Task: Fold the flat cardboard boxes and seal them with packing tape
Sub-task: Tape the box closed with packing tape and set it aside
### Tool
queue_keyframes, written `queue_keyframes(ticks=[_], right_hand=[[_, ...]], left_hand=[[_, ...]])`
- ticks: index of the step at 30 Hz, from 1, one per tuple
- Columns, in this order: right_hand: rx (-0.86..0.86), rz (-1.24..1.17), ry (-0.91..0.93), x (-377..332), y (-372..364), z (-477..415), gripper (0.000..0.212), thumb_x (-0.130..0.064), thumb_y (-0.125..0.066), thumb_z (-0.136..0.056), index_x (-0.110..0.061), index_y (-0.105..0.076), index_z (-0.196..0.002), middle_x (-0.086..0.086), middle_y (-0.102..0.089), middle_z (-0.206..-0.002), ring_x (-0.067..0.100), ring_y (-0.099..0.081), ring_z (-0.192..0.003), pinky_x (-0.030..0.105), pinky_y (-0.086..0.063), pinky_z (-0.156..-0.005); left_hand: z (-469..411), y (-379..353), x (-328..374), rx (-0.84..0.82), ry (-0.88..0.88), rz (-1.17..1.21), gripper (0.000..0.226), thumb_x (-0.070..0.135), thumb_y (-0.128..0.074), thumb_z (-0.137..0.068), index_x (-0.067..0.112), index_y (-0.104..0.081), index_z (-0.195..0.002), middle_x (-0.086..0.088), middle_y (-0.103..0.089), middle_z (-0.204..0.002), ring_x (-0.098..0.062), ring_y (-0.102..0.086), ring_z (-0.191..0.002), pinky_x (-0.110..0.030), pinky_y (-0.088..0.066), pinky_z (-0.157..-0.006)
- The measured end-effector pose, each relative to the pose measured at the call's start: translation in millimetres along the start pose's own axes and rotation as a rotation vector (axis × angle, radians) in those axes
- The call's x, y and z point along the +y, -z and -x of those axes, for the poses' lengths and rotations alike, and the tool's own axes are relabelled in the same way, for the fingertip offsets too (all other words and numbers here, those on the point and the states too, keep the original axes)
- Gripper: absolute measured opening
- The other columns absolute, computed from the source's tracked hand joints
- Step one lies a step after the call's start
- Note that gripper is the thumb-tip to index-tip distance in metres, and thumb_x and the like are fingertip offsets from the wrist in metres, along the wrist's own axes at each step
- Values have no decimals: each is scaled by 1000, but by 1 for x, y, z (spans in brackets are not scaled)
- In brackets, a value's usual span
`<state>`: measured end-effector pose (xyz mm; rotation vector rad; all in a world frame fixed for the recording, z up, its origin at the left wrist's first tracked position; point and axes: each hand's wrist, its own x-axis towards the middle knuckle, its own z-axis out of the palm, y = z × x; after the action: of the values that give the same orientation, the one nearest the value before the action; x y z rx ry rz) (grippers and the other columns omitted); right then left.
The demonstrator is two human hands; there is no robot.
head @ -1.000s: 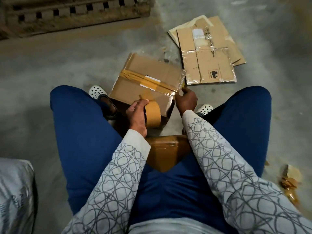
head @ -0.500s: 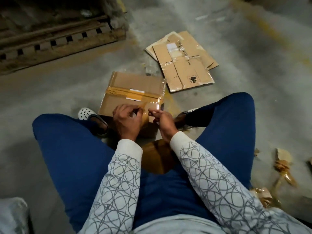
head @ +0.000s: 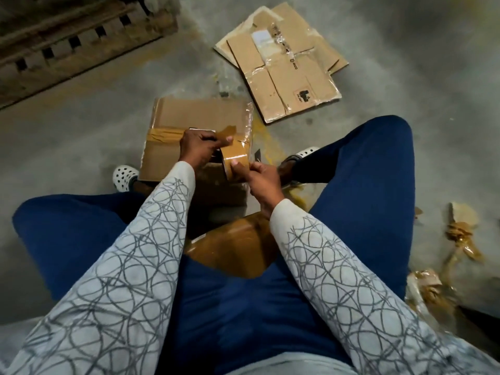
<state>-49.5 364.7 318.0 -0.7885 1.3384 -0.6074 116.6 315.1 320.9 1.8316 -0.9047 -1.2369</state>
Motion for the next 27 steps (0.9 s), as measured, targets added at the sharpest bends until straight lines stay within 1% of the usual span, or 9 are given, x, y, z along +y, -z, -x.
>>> queue_keyframes(ticks=[2, 5, 8, 12, 16, 18, 21, 24, 27], right_hand=[[23, 22, -1, 1, -2, -4, 48, -45, -78, -81, -19, -70, -120, -4, -74, -113, 16, -67, -106, 41, -52, -100], [90, 64, -2, -1, -6, -8, 68, -63, -77, -65, -23, -71, -120, -5, -74, -113, 18, -68, -106, 44, -54, -97], [144, 56, 10, -1, -9, -17, 78, -75, -67, -56, -26, -72, -116, -7, -74, -110, 18, -69, -103, 44, -56, -94], [211, 39, 11, -10, -10, -24, 70, -73, -64, -67, -25, -70, -117, -5, -72, -114, 19, -67, -104, 45, -55, -95], [310, 16, 19, -18, -5, -37, 43, -53, -66, -89, -20, -71, -117, 1, -72, -112, 21, -66, -101, 43, -54, -94], [321, -26, -7, -21, -6, -41, 38, -51, -65, -91, -23, -70, -116, 0, -72, -111, 21, -66, -100, 45, -55, -92], [355, -45, -21, -28, -4, -49, 34, -50, -64, -92, -23, -71, -112, 0, -73, -108, 22, -66, -99, 45, -55, -91], [374, -60, -39, -31, -4, -51, 28, -52, -63, -92, -26, -70, -100, 1, -72, -104, 22, -66, -97, 47, -55, -89], [329, -46, -51, -26, -10, -41, 34, -51, -61, -94, -20, -68, -107, 3, -70, -112, 21, -64, -103, 46, -54, -92]], left_hand=[[-12, -9, 3, 35, -49, -91, 18, 22, -92, -66, 17, -78, -77, 1, -75, -75, -15, -72, -69, -32, -59, -65], [-31, -23, 5, 57, -58, -86, 31, 17, -94, -60, 17, -80, -88, 0, -77, -84, -11, -73, -77, -28, -60, -70], [-49, -33, 11, 41, -95, -166, 21, 17, -94, -61, 24, -77, -70, 4, -76, -81, -8, -71, -75, -28, -59, -77], [-75, -45, 27, 10, -109, -297, 18, 20, -92, -67, 24, -75, -72, 3, -74, -79, -8, -68, -70, -24, -53, -66], [-103, -54, 46, -11, -151, -523, 24, 41, -94, -59, 25, -79, -71, 9, -74, -69, -11, -71, -67, -31, -61, -67], [-111, -61, 55, -50, -170, -565, 22, 39, -94, -59, 27, -77, -66, 11, -72, -65, -7, -69, -62, -28, -61, -66], [-121, -74, 62, -97, -198, -605, 22, 35, -94, -61, 27, -76, -71, 9, -71, -69, 1, -63, -60, -19, -53, -63], [-138, -75, 60, 4, -170, -577, 24, 35, -93, -61, 22, -79, -75, 9, -72, -70, -2, -66, -67, -20, -53, -65], [-150, -73, 60, 13, -146, -617, 23, 32, -92, -64, 21, -81, -81, 10, -73, -73, -4, -70, -73, -19, -55, -64]])
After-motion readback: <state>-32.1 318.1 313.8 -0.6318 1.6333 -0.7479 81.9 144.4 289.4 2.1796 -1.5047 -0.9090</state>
